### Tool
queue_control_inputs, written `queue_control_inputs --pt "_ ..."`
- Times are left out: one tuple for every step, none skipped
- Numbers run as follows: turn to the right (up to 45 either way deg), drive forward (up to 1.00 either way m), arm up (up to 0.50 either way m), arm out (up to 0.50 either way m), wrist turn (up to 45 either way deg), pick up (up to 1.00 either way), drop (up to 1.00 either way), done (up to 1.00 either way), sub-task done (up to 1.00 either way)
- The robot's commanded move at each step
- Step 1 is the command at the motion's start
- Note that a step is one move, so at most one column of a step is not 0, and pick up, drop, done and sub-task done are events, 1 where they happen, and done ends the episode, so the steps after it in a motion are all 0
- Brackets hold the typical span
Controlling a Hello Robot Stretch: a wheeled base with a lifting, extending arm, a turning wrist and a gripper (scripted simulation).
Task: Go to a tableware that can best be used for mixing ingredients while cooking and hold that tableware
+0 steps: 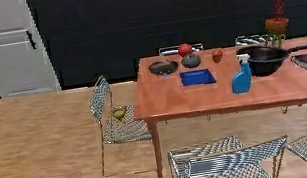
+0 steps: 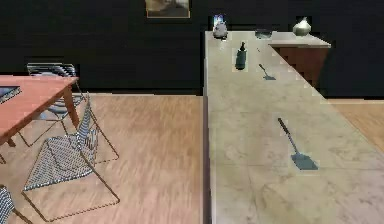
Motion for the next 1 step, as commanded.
queue_control_inputs --pt "45.0 0.0 0.0 0.0 0.0 0.0 0.0 0.0 0.0"
